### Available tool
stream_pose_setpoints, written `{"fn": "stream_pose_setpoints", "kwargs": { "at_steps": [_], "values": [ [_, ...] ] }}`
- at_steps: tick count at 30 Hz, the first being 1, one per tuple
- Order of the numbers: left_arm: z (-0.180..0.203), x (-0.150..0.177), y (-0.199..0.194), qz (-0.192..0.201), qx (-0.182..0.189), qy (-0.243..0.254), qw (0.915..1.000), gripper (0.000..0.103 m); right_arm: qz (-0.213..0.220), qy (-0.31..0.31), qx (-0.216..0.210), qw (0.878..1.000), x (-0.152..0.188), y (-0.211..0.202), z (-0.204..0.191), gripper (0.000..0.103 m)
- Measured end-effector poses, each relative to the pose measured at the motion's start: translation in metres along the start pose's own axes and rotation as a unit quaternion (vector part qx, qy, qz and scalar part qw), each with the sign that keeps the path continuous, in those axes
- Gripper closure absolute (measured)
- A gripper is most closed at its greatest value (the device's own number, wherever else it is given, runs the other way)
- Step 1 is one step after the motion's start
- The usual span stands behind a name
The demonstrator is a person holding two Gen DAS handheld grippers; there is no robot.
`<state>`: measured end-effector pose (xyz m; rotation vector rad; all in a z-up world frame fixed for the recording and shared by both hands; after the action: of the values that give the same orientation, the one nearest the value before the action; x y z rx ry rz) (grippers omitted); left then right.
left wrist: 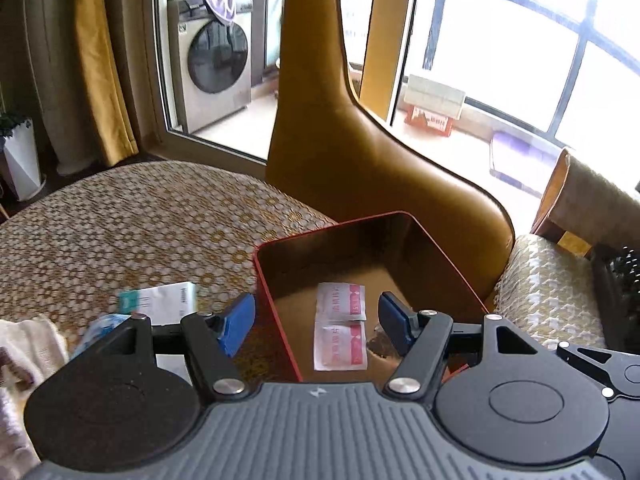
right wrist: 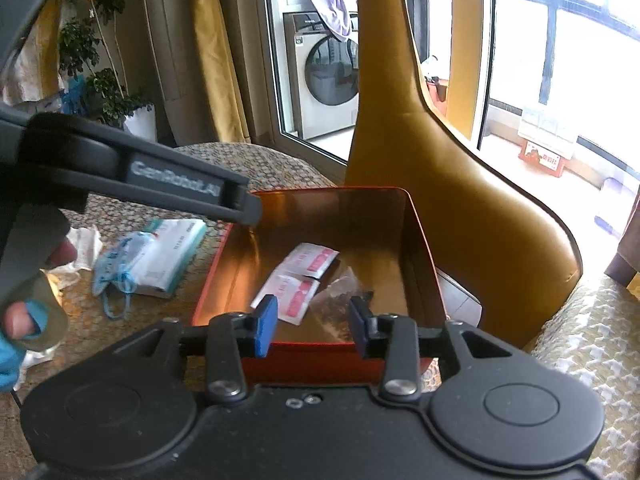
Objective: Organize soft objects
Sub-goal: 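Open both tools to release the items and withdraw from the tin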
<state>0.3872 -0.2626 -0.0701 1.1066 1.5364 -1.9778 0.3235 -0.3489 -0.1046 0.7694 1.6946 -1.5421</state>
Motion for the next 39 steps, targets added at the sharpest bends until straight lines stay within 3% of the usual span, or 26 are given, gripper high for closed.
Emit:
{"fn": "stream_pose_setpoints", "kwargs": {
  "at_steps": [6,23,26,39],
  "values": [
    [-0.015,0.006,-0.04,0.02,-0.004,0.006,0.9998,0.035,0.013,0.0,-0.009,1.0,-0.004,-0.02,-0.021,0.06],
    [-0.087,0.049,-0.144,0.062,-0.02,-0.007,0.9979,0.035,0.054,-0.03,-0.049,0.997,-0.004,-0.073,-0.102,0.034],
    [-0.101,0.057,-0.161,0.07,-0.021,-0.012,0.9972,0.025,0.059,-0.03,-0.061,0.996,-0.003,-0.078,-0.117,0.029],
    [-0.162,0.097,-0.213,0.09,-0.041,-0.003,0.9951,0.02,0.07,-0.036,-0.103,0.992,0.007,-0.09,-0.172,0.013]
  ]
}}
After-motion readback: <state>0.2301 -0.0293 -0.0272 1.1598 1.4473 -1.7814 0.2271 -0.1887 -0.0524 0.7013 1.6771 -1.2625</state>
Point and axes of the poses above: each gripper's, at about its wrist camera, not at the fingertips, and y roughly the way its jaws point, z to its right, x to its underside, the point moved 8 cm from there along y, roughly the way its jaws point, and after that the axes turned 6 degrees about z, right-handed, at the moved point
